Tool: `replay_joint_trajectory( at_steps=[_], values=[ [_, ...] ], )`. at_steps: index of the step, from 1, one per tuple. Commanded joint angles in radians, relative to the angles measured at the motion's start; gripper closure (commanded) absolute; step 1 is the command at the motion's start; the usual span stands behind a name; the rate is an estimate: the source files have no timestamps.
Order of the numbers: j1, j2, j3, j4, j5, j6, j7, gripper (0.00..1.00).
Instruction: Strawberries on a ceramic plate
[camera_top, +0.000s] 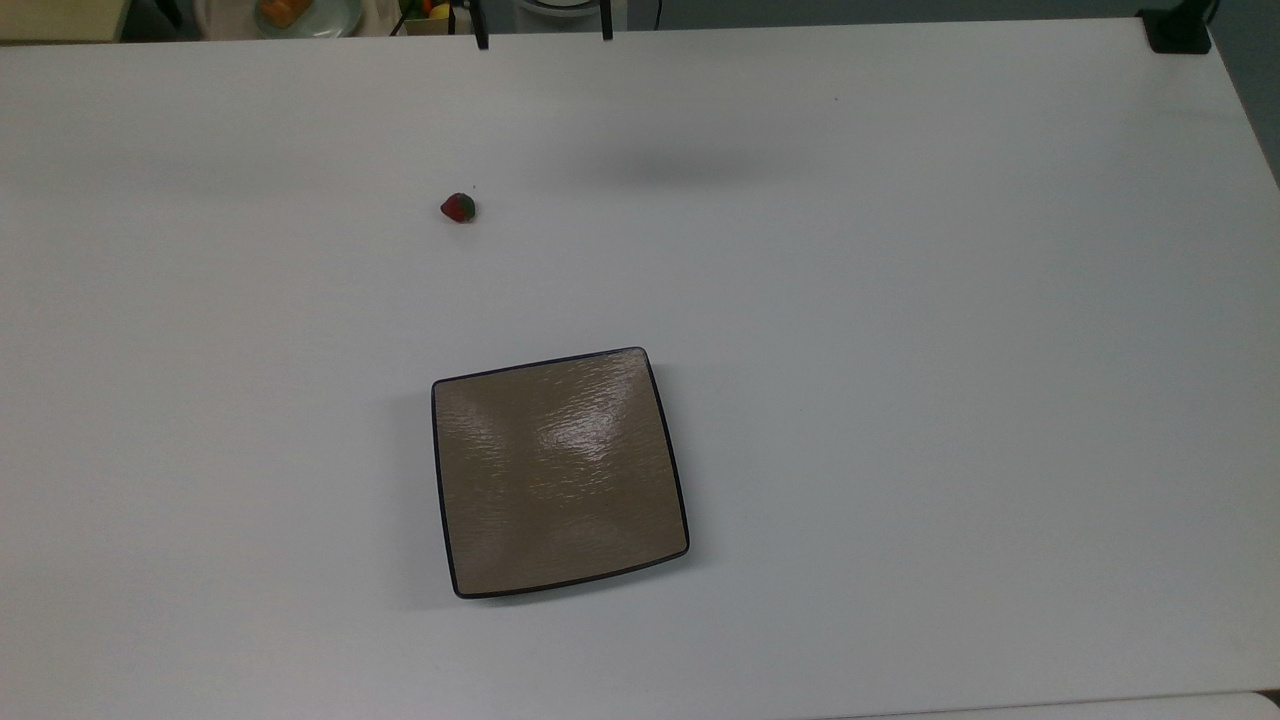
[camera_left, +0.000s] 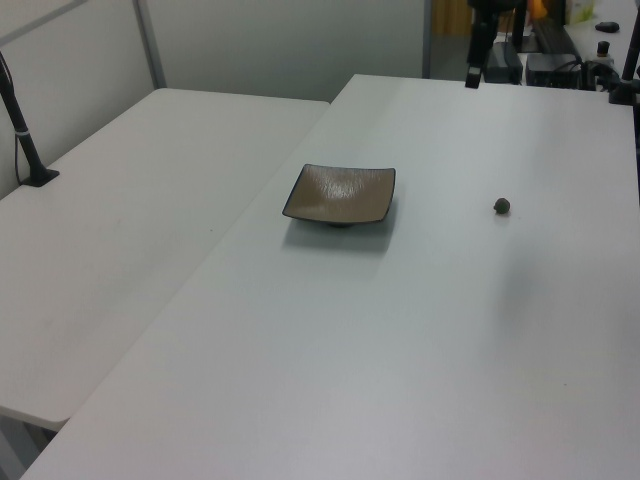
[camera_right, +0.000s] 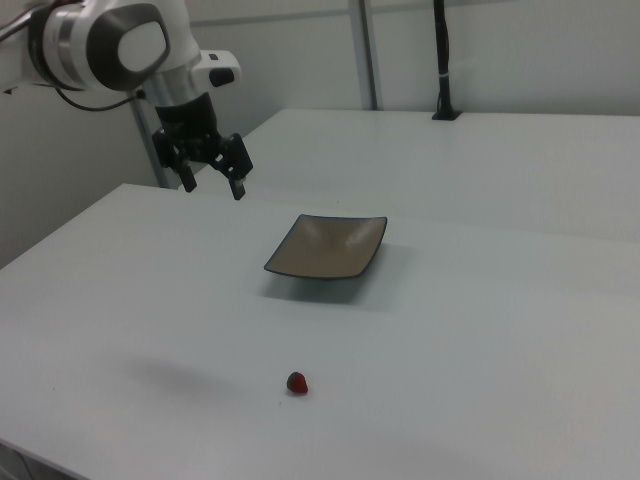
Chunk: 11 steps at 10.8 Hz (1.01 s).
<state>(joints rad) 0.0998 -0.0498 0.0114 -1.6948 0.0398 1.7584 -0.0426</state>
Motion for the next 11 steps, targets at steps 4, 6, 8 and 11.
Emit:
replay_joint_trajectory(
  at_steps=[4,6,8,11],
  values=[
    [0.015,0.01,-0.007,0.001,0.018,0.004,0.023,0.0],
    [0.015,0.008,-0.007,0.001,0.018,0.003,0.023,0.0],
    [0.015,0.008,-0.007,-0.003,0.018,-0.005,0.021,0.0],
    [0.015,0.008,-0.005,-0.009,0.009,-0.023,-0.008,0.0]
  ],
)
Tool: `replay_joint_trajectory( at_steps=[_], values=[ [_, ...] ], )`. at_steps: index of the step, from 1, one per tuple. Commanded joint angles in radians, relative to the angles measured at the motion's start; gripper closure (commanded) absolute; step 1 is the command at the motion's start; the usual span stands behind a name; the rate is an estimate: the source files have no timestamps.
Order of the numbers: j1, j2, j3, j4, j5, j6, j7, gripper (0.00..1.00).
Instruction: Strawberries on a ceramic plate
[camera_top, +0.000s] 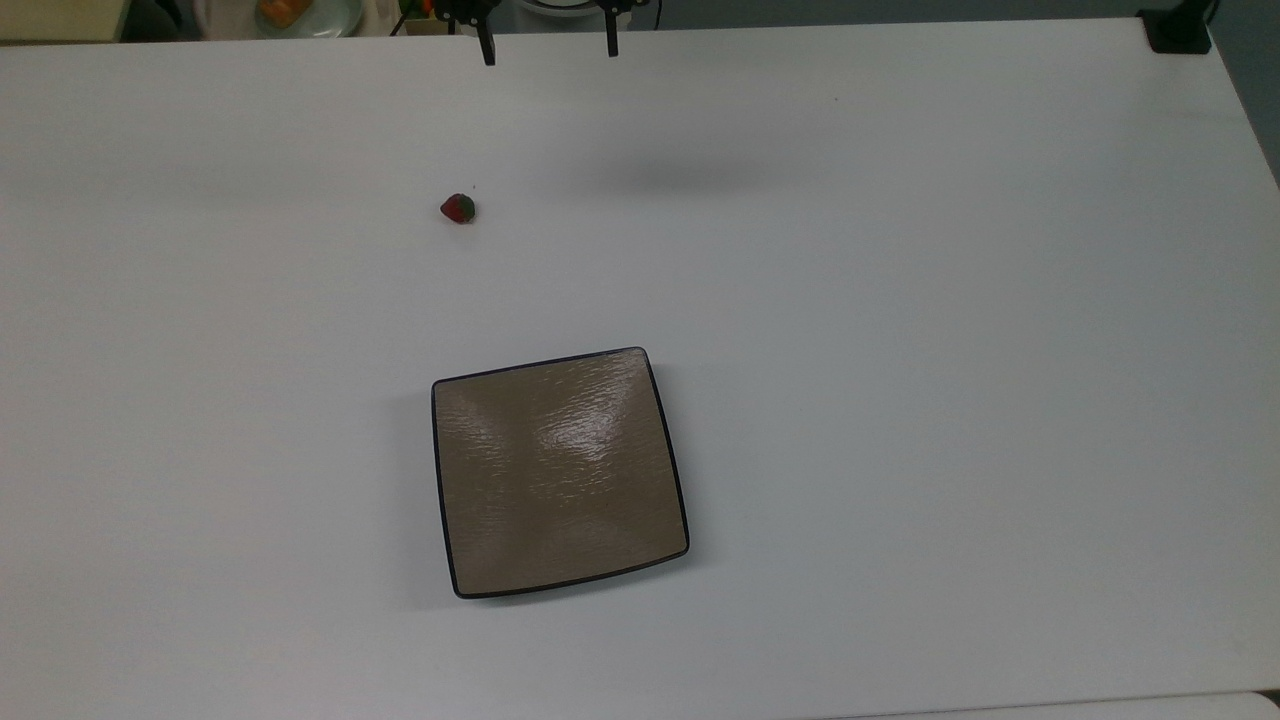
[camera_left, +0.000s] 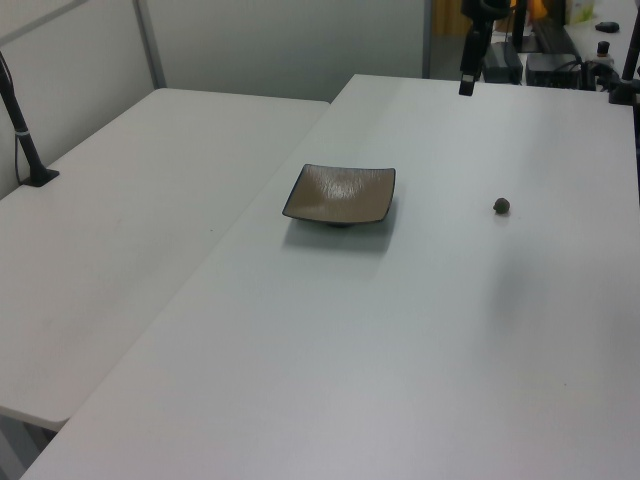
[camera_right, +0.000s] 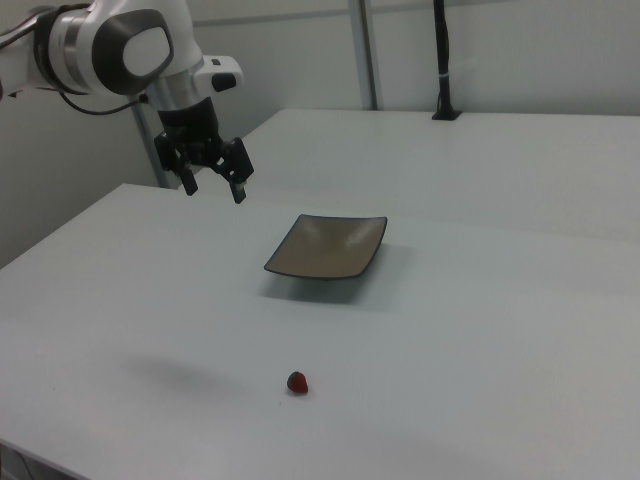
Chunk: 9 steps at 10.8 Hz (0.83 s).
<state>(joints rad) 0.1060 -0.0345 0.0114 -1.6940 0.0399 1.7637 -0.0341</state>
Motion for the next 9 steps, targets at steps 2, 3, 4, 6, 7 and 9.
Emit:
replay_joint_trajectory(
  at_steps=[2,3,4,6,7,9],
  values=[
    [0.0,-0.008,-0.005,-0.015,0.009,-0.039,-0.151,0.0],
    [-0.003,-0.008,-0.005,-0.015,0.009,-0.062,-0.24,0.0],
    [-0.015,-0.008,-0.005,-0.018,0.006,-0.093,-0.37,0.0],
    [-0.046,-0.013,-0.007,-0.018,0.003,-0.16,-0.582,0.0],
    [-0.054,-0.015,-0.007,-0.021,0.003,-0.165,-0.613,0.0],
    [-0.063,-0.015,-0.008,-0.047,0.002,-0.155,-0.618,0.0]
  ],
)
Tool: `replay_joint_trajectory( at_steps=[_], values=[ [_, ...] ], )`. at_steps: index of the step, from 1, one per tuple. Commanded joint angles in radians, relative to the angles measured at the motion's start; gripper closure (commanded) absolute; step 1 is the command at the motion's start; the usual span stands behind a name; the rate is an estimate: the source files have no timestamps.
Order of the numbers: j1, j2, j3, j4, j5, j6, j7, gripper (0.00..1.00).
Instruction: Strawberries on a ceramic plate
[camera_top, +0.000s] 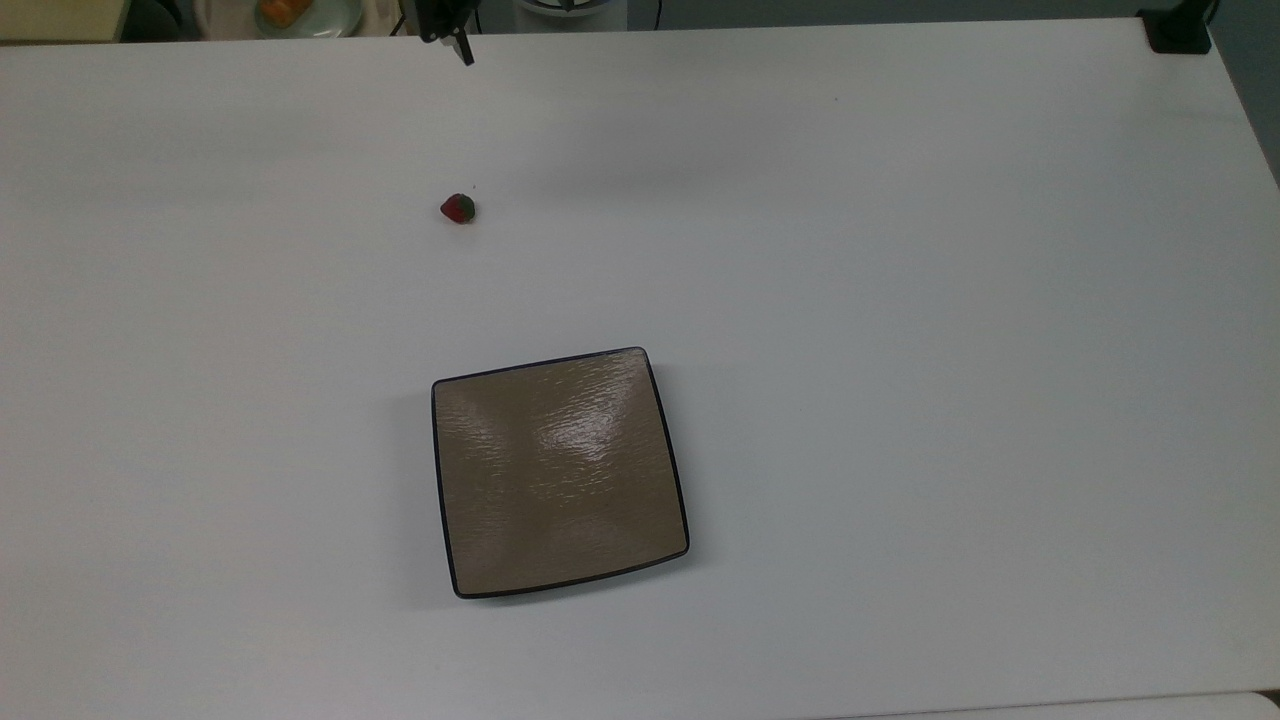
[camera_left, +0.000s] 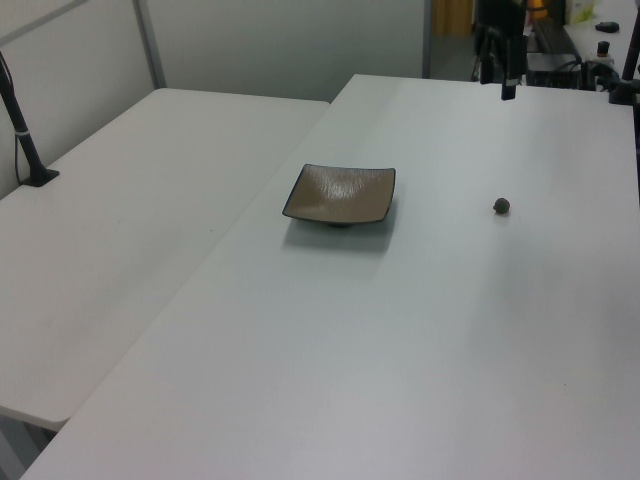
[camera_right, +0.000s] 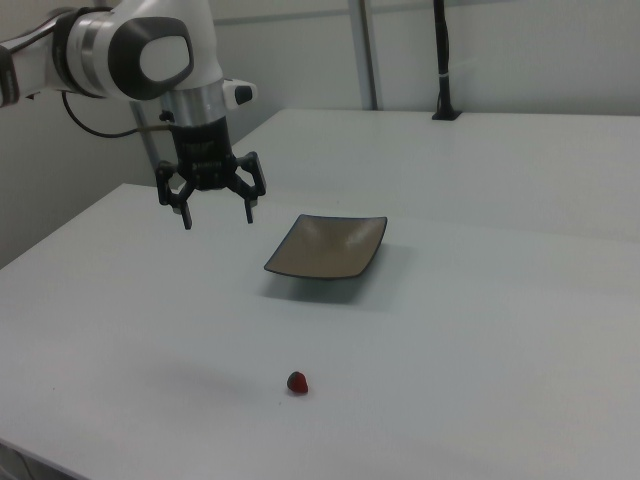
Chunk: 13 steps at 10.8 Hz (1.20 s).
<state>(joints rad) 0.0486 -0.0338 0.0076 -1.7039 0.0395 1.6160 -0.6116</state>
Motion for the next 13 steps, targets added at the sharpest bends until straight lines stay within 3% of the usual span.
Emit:
replay_joint_trajectory(
  at_steps=[1,4,13],
  values=[
    [-0.015,-0.014,-0.006,-0.054,0.002,-0.004,-0.048,0.0],
    [-0.053,-0.014,-0.012,-0.118,0.0,0.04,-0.054,0.0],
    [-0.067,0.024,-0.014,-0.41,-0.125,0.375,-0.056,0.0]
  ],
)
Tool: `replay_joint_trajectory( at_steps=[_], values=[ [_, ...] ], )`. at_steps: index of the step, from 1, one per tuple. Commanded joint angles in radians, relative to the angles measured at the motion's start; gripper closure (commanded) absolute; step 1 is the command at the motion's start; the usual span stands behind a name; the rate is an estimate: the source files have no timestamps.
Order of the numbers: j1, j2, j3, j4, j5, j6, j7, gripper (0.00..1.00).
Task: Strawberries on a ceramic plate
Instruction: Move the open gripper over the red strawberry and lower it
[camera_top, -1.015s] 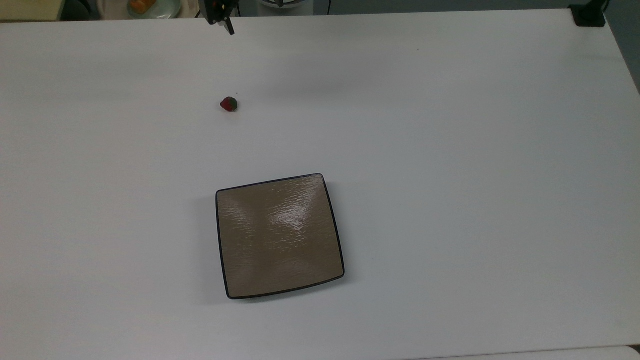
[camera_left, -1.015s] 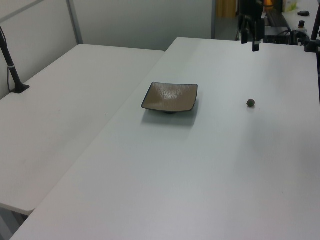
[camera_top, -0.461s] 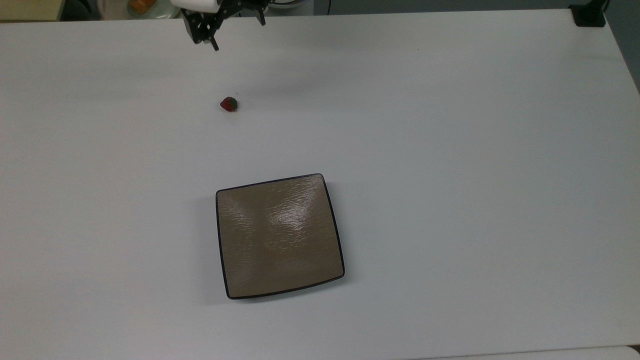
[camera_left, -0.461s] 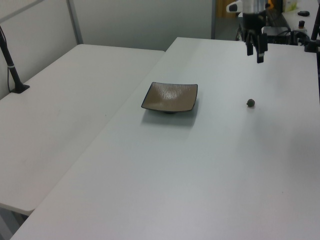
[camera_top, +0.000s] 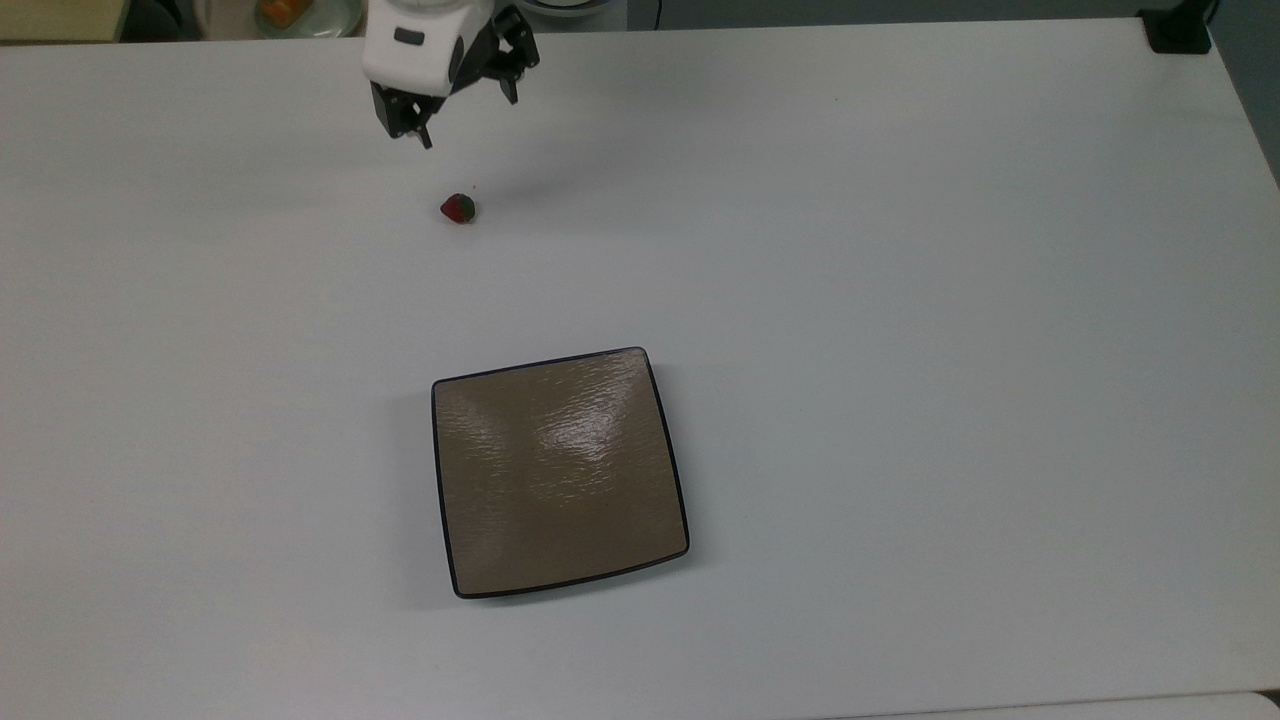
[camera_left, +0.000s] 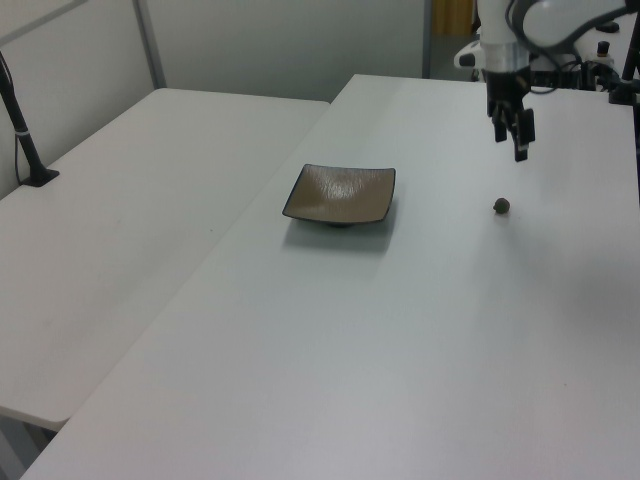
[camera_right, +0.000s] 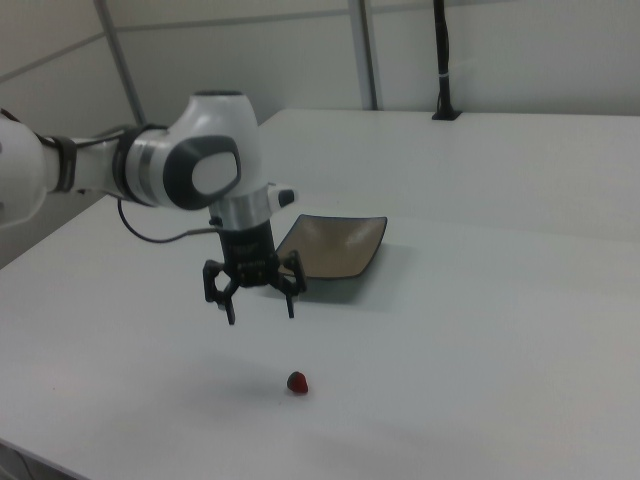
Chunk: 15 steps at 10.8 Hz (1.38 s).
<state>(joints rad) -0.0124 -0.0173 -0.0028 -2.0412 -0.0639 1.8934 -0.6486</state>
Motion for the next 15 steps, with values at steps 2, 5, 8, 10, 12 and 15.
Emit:
replay_joint_trajectory(
  at_steps=[2,5,8,10,12,15],
  values=[
    [-0.018,0.043,-0.009,-0.089,-0.028,0.174,-0.019,0.0],
    [-0.02,0.097,-0.019,-0.109,-0.075,0.24,-0.019,0.0],
    [-0.017,0.144,-0.017,-0.114,-0.08,0.283,-0.017,0.0],
    [-0.014,0.161,-0.017,-0.114,-0.08,0.299,-0.017,0.01],
    [-0.011,0.169,-0.017,-0.114,-0.082,0.302,-0.017,0.07],
    [-0.009,0.172,-0.019,-0.123,-0.085,0.305,-0.017,0.17]
  ],
)
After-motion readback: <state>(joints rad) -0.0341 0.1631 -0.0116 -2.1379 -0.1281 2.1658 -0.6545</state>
